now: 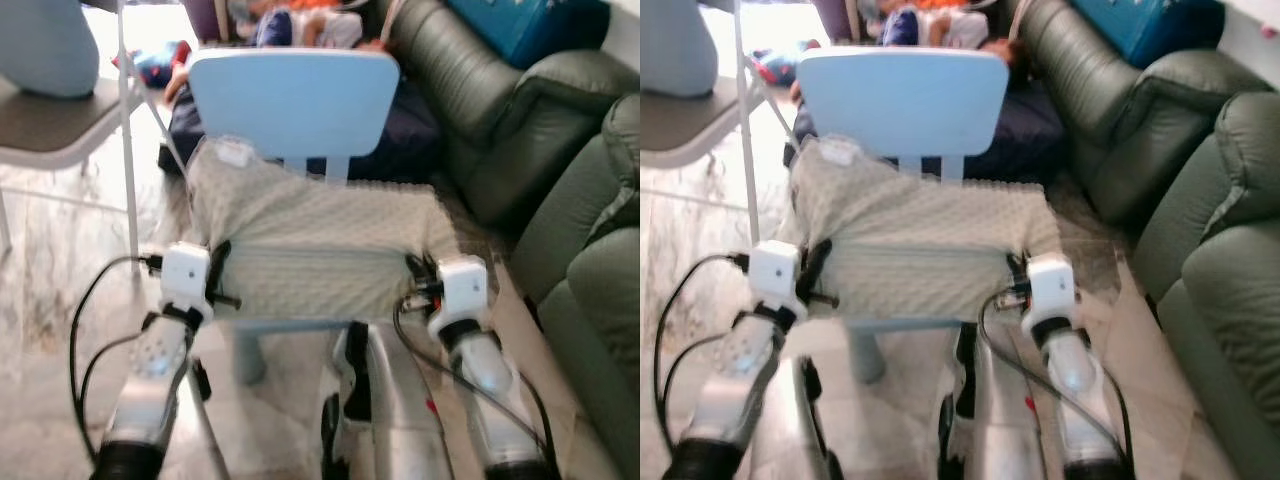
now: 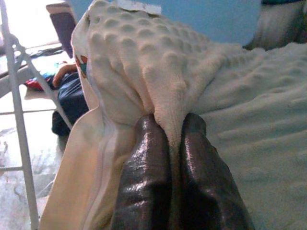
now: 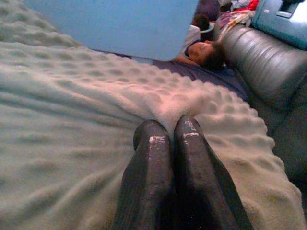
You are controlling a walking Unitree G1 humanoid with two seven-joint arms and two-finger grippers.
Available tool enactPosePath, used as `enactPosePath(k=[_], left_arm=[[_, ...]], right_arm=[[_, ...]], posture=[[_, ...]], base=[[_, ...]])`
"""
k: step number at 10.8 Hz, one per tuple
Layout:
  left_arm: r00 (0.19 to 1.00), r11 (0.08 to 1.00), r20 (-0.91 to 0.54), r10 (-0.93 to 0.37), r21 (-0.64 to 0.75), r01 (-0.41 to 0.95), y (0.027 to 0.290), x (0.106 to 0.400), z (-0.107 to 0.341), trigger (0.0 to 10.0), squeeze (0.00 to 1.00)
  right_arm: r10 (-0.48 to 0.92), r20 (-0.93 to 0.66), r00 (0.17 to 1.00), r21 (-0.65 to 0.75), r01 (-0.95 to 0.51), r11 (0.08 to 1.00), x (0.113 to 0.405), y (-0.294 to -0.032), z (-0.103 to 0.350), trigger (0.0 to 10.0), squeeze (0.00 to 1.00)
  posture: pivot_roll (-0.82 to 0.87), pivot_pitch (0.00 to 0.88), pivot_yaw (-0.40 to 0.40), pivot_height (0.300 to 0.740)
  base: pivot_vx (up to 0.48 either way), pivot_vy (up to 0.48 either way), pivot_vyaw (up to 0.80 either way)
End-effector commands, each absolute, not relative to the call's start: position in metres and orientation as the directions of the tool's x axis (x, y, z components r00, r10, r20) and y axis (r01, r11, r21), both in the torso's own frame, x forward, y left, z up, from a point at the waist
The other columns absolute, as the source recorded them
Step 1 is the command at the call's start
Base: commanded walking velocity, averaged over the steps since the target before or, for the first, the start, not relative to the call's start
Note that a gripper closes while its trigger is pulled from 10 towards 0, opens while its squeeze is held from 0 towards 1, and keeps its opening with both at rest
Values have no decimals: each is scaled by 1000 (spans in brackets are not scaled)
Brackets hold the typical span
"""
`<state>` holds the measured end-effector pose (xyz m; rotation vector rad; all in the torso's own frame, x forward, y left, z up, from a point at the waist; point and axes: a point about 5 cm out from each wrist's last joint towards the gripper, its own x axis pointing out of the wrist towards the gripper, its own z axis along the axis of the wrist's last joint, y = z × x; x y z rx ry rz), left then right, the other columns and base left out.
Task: Move the pillow to the sofa
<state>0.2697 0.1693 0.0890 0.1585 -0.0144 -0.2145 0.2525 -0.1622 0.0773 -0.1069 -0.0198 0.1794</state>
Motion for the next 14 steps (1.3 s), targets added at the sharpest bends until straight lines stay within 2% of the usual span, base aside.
enactPosePath(k=[1, 2, 4, 14], left_arm=[[991, 976, 5, -131, 178, 128, 188, 269, 94, 10000, 0], [993, 979, -4, -115, 170, 114, 182, 264, 94, 10000, 0], [993, 980, -18, -118, 161, 119, 178, 260, 94, 10000, 0], [992, 979, -42, -123, 157, 128, 168, 269, 100, 10000, 0]], right_arm=[[89, 47, 995, -125, -83, 989, 256, -178, 88, 5216, 0], [148, 38, 988, -103, -144, 984, 250, -167, 91, 10000, 0], [166, 35, 985, -87, -163, 983, 248, -162, 94, 10000, 0], [151, 16, 988, -51, -150, 987, 257, -165, 106, 10000, 0]], posture=[[-9, 0, -49, 473], [-8, 0, -53, 473], [-8, 0, -56, 483], [-27, 0, -47, 663]], base=[[0, 0, 0], [0, 0, 0], [0, 0, 0], [0, 0, 0]])
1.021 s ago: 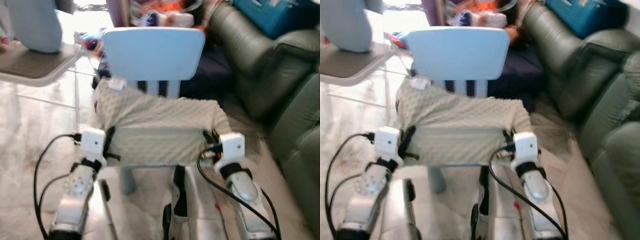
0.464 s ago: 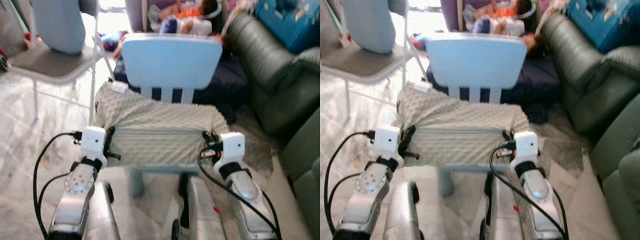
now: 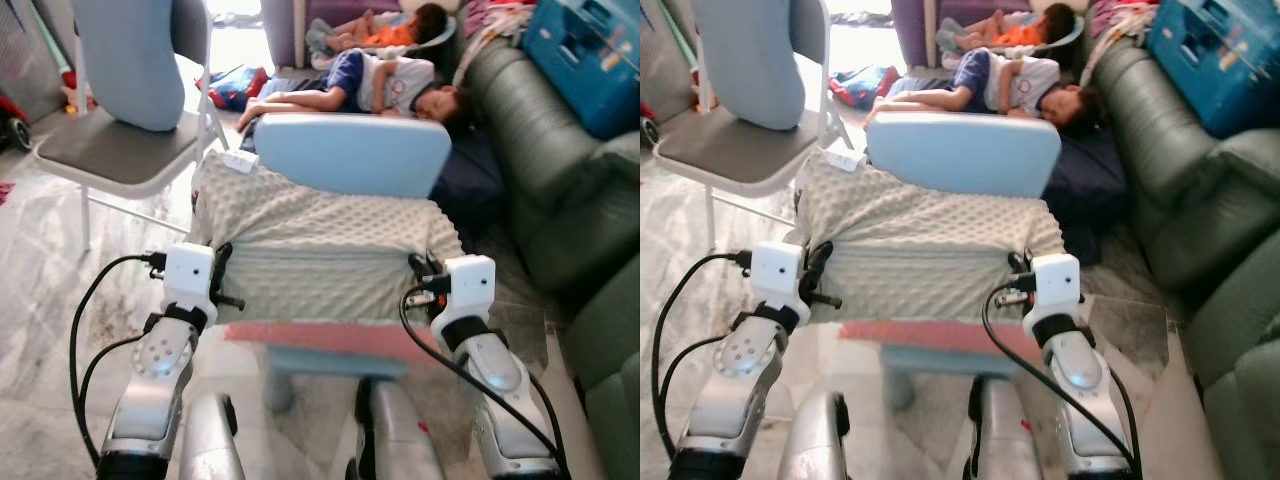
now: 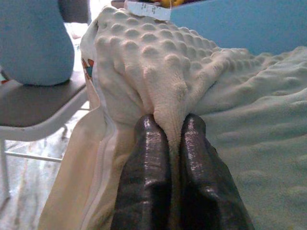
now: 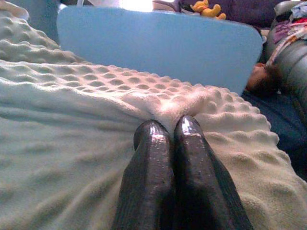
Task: Move the pillow to the sofa
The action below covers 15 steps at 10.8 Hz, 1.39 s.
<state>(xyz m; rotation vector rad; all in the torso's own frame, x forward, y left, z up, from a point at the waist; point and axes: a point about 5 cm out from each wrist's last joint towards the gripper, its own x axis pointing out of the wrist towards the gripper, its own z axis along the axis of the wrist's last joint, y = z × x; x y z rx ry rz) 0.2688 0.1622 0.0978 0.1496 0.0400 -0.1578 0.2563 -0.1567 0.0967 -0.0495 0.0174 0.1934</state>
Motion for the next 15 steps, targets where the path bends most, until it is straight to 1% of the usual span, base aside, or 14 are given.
enactPosePath(k=[1, 2, 3, 4, 5, 6, 7, 9, 15], left_arm=[[990, 977, -50, -130, 162, 137, 165, 272, 100, 10000, 0], [989, 977, -55, -138, 156, 145, 164, 273, 100, 10000, 0], [987, 979, -71, -145, 132, 153, 164, 272, 98, 10000, 0], [987, 979, -76, -144, 134, 153, 163, 271, 95, 10000, 0], [985, 978, -82, -151, 131, 160, 162, 270, 94, 10000, 0], [983, 977, -89, -161, 125, 172, 160, 270, 93, 10000, 0], [980, 976, -90, -176, 117, 186, 158, 270, 93, 10000, 0], [977, 975, -108, -185, 106, 196, 155, 268, 89, 10000, 0], [969, 968, -114, -220, 98, 231, 150, 266, 87, 10000, 0]], right_arm=[[157, 27, 987, -53, -156, 986, 260, -163, 109, 10000, 0], [159, 33, 987, -54, -157, 986, 261, -162, 111, 10000, 0], [160, 34, 987, -49, -158, 986, 261, -162, 112, 10000, 0], [170, 28, 985, -43, -169, 985, 259, -159, 111, 10000, 0], [171, 22, 985, -35, -171, 985, 259, -158, 111, 10000, 0], [155, 17, 988, -57, -154, 986, 257, -160, 110, 10000, 0], [152, 16, 988, -52, -151, 987, 258, -161, 110, 10000, 0], [134, 8, 991, -36, -134, 990, 255, -164, 109, 10000, 0], [150, -18, 989, -8, -150, 989, 252, -161, 107, 10000, 0]], posture=[[-23, 0, -43, 683], [-26, 0, -45, 698], [-28, 0, -48, 723], [-30, 0, -50, 733], [-33, 0, -51, 733], [-36, 0, -52, 733], [-40, 0, -51, 740], [-47, 0, -51, 740], [-51, 0, -56, 740]], base=[[0, 0, 0], [0, 0, 0], [0, 0, 0], [0, 0, 0], [0, 0, 0], [0, 0, 0], [0, 0, 0], [0, 0, 0], [0, 0, 0]])
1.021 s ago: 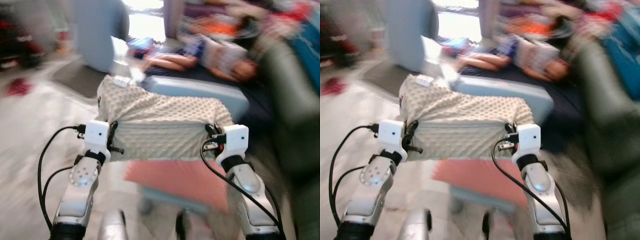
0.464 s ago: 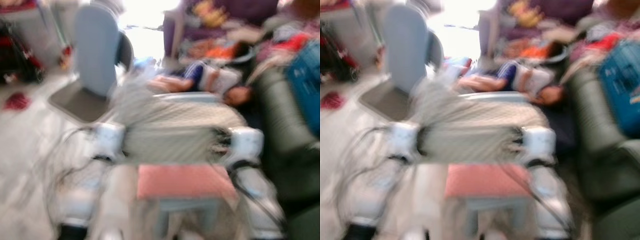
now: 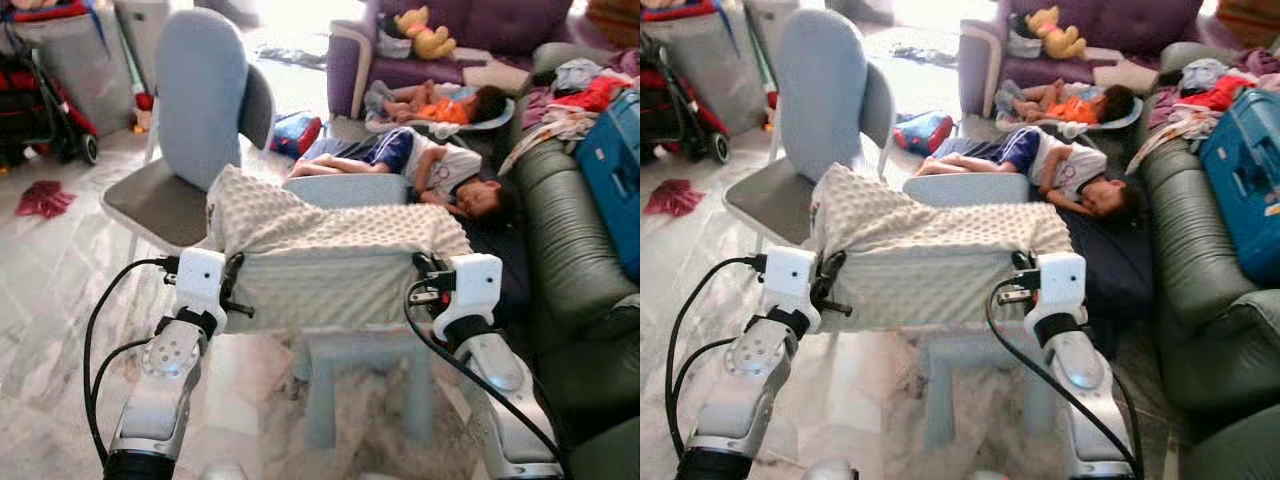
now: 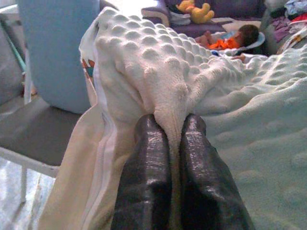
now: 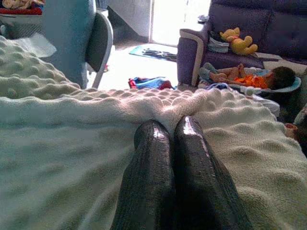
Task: Move the pillow to the sofa
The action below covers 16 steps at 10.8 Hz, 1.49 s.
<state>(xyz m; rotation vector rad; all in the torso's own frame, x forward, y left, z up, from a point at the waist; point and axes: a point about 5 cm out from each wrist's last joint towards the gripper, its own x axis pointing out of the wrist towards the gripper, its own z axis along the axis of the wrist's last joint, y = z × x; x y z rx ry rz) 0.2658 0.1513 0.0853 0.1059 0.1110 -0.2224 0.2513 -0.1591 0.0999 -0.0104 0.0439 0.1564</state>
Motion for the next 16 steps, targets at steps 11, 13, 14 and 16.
enactPosePath(k=[11, 13, 14, 16], left_arm=[[970, 967, -97, -224, 102, 233, 149, 269, 89, 10000, 0], [968, 966, -99, -230, 97, 239, 148, 270, 89, 10000, 0], [967, 965, -101, -235, 94, 245, 148, 269, 89, 10000, 0], [965, 964, -104, -239, 94, 249, 148, 269, 89, 10000, 0]], right_arm=[[122, -23, 992, 7, -121, 993, 256, -166, 104, 10000, 0], [118, -26, 993, 7, -118, 993, 255, -167, 103, 10000, 0], [114, -28, 993, 7, -114, 993, 255, -167, 103, 10000, 0], [107, -31, 994, 9, -107, 994, 254, -168, 102, 10000, 0]], posture=[[-47, 0, -52, 740], [-50, 0, -50, 740], [-52, 0, -49, 740], [-53, 0, -46, 740]], base=[[0, 0, -65], [0, 0, -719], [0, 0, -719], [0, 0, -719]])
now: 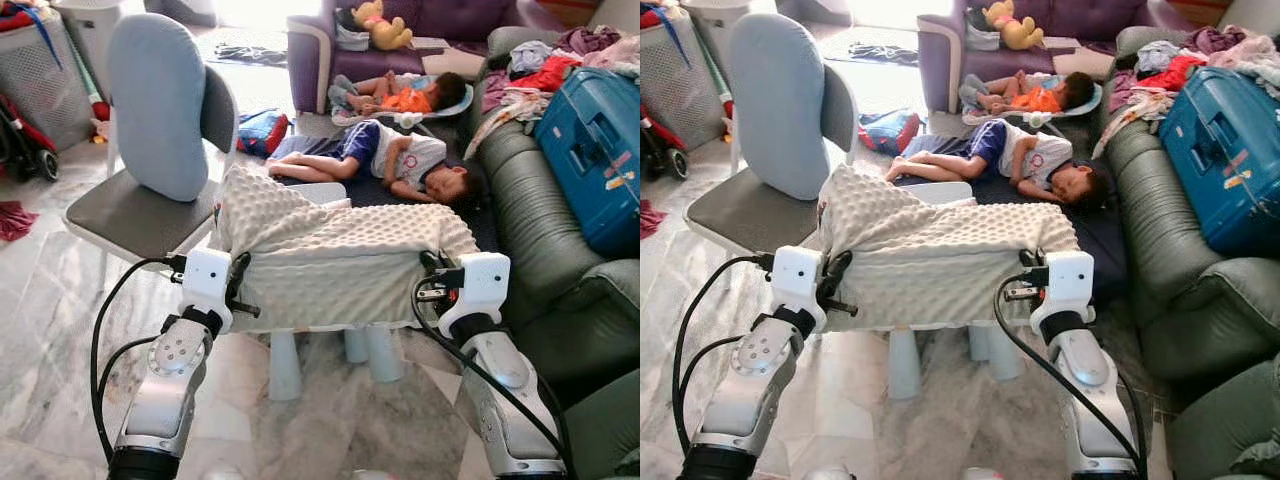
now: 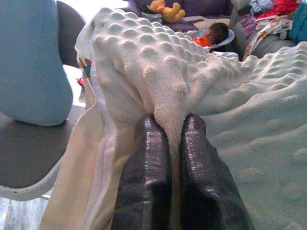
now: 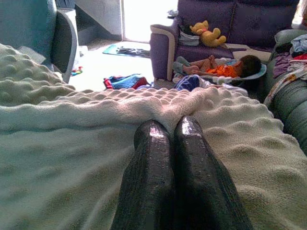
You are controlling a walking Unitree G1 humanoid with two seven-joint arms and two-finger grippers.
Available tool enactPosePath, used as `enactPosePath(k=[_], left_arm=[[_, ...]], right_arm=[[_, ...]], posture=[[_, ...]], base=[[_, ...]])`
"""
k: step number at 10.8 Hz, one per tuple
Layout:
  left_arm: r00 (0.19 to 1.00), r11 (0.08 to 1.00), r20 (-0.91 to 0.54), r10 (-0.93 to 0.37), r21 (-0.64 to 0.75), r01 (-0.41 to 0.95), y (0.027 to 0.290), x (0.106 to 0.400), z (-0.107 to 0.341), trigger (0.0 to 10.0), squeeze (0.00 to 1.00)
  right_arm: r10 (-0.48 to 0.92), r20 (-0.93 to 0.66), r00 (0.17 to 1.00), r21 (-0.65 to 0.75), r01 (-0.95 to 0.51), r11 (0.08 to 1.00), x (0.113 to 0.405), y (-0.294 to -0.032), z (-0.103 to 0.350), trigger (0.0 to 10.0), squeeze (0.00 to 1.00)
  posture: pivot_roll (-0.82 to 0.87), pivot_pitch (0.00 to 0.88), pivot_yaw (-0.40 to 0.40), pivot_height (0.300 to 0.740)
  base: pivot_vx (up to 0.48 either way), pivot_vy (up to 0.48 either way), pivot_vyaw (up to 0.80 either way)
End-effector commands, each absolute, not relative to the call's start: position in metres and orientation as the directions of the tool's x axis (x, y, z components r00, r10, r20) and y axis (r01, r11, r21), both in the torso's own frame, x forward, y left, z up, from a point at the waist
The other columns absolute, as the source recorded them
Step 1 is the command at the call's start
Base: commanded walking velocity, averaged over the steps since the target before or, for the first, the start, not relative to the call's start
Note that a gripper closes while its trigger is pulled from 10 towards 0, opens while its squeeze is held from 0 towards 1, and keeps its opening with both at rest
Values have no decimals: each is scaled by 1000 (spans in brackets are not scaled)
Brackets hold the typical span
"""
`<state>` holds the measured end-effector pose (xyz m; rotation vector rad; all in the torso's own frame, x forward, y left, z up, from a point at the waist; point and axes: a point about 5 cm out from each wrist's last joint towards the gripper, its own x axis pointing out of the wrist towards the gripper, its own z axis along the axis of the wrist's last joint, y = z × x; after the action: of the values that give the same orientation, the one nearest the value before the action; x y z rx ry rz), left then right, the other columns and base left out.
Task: Move the pillow to the sofa
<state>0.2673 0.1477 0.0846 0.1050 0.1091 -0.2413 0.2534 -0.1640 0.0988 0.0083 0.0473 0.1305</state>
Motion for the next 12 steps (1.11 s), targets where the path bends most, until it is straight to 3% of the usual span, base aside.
enactPosePath(k=[1, 12], left_arm=[[965, 964, -105, -240, 95, 250, 148, 269, 89, 10000, 0], [962, 961, -115, -249, 90, 260, 148, 272, 88, 10000, 0]], right_arm=[[106, -33, 994, 9, -105, 994, 254, -168, 102, 10000, 0], [78, -52, 996, 24, -77, 997, 254, -173, 97, 10000, 0]], posture=[[-53, 0, -46, 740], [-56, 0, -40, 740]], base=[[-251, 0, -719], [-318, 0, -677]])
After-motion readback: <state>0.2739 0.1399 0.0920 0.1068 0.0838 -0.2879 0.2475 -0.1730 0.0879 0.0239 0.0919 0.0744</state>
